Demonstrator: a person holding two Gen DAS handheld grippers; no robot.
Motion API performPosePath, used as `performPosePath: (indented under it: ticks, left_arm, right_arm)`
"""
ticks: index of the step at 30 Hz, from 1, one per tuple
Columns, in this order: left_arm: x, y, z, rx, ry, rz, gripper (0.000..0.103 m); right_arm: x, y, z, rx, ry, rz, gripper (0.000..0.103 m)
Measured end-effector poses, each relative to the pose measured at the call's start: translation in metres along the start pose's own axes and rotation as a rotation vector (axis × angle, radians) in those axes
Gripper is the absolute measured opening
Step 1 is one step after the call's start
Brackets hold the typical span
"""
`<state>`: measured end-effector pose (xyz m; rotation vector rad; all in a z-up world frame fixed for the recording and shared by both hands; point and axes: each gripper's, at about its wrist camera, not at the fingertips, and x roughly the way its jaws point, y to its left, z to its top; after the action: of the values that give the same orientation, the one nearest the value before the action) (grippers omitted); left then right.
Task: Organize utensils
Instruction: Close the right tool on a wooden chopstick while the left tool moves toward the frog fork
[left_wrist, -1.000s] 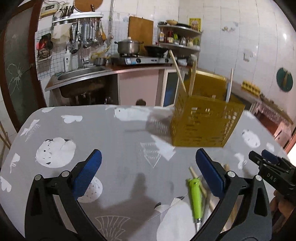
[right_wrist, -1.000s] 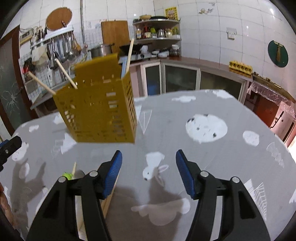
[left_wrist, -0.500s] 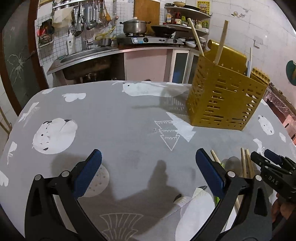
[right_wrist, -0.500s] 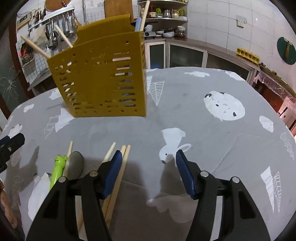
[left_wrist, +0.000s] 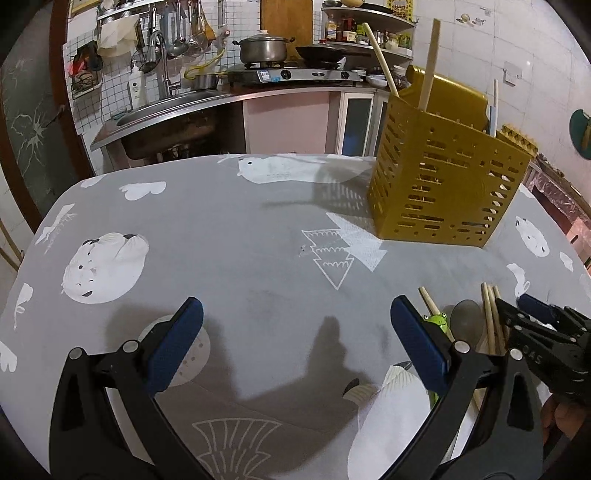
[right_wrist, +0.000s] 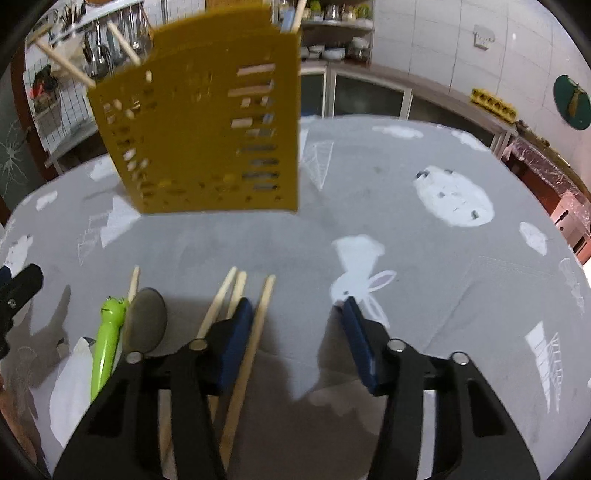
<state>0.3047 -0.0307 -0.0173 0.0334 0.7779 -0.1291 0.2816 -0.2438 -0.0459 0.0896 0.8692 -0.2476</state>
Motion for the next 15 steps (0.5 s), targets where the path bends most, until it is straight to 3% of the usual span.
performPosePath:
  ticks: [2, 6, 15]
  left_arm:
    - [0.002, -0.002, -0.001, 0.002, 0.006, -0.002, 0.098]
    - [0.006, -0.008, -0.005, 0.007, 0.033, -0.022, 0.098]
    - [0.010, -0.032, -0.013, 0.033, 0.089, -0.075, 0.098]
  right_arm:
    - [0.001, 0.001, 0.002, 0.004, 0.000, 0.013, 0.041]
    - [0.000, 0.003, 0.005, -0.013, 0.009, 0.052, 0.010]
    - [-0.003, -0.021, 0.004, 0.011, 0.026, 0.122, 0.007]
